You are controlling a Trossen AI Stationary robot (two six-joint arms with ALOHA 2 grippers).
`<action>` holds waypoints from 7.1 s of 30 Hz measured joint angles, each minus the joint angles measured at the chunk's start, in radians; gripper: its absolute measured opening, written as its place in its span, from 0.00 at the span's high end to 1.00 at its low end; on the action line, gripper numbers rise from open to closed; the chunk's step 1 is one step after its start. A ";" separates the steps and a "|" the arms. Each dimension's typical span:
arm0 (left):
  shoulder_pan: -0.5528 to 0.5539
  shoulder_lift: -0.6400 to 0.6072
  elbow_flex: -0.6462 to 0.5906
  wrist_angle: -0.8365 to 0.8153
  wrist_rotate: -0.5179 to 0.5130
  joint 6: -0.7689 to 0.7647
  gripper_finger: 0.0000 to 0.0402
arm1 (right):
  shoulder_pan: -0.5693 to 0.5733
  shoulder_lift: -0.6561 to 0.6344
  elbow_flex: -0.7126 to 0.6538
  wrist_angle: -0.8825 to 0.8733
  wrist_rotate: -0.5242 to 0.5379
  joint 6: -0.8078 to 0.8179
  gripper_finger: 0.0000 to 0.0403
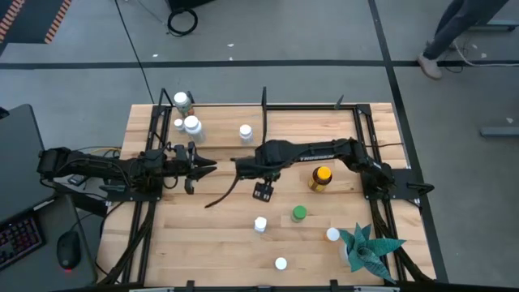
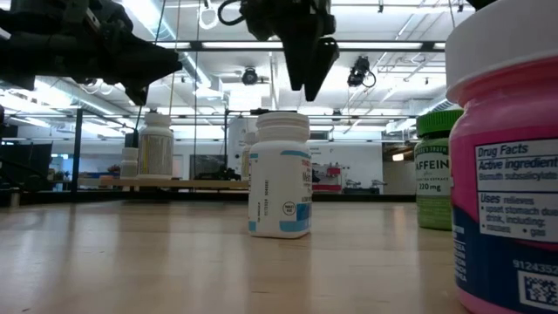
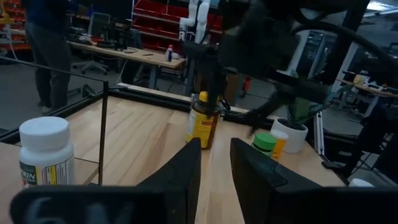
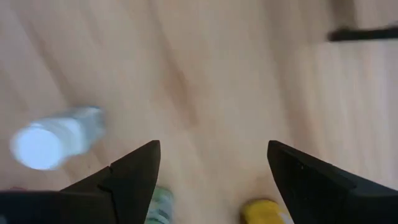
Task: Pick and place medicine bottles onto shelf by color
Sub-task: Put the white pill bottle on the shelf
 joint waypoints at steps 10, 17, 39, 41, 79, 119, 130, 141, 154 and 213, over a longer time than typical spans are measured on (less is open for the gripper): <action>0.002 -0.002 0.001 0.073 0.000 0.048 0.74 | 0.118 0.003 -0.072 0.114 -0.054 0.084 0.25; -0.038 0.001 0.001 0.045 0.057 -0.061 0.68 | 0.206 0.003 -0.071 0.268 -0.041 0.077 0.23; -0.374 0.007 0.000 -0.005 -0.082 -0.107 0.57 | 0.257 0.055 -0.172 0.373 0.032 0.024 0.05; -0.381 0.007 0.000 -0.004 -0.098 -0.107 0.57 | 0.259 0.055 -0.178 0.373 0.032 0.023 0.05; -0.382 0.007 0.000 -0.009 -0.116 -0.115 0.57 | 0.241 0.051 -0.292 0.512 0.005 -0.065 0.48; -0.386 0.006 -0.001 0.108 -0.105 -0.025 0.57 | -0.054 0.057 -0.270 0.654 -0.032 -0.492 0.54; -0.385 0.006 -0.001 0.106 -0.169 0.080 0.57 | -0.077 0.055 -0.270 0.641 -0.070 -0.544 0.49; -0.385 0.006 -0.001 0.097 -0.169 0.069 0.57 | -0.122 0.055 -0.270 0.675 -0.081 -0.544 0.46; -0.386 0.007 0.000 0.085 -0.169 0.051 0.56 | -0.121 0.033 -0.267 0.639 -0.082 -0.488 0.28; 0.004 1.041 1.233 -1.483 -0.007 -0.029 0.29 | -0.203 -0.833 -1.492 1.451 0.208 -0.277 0.22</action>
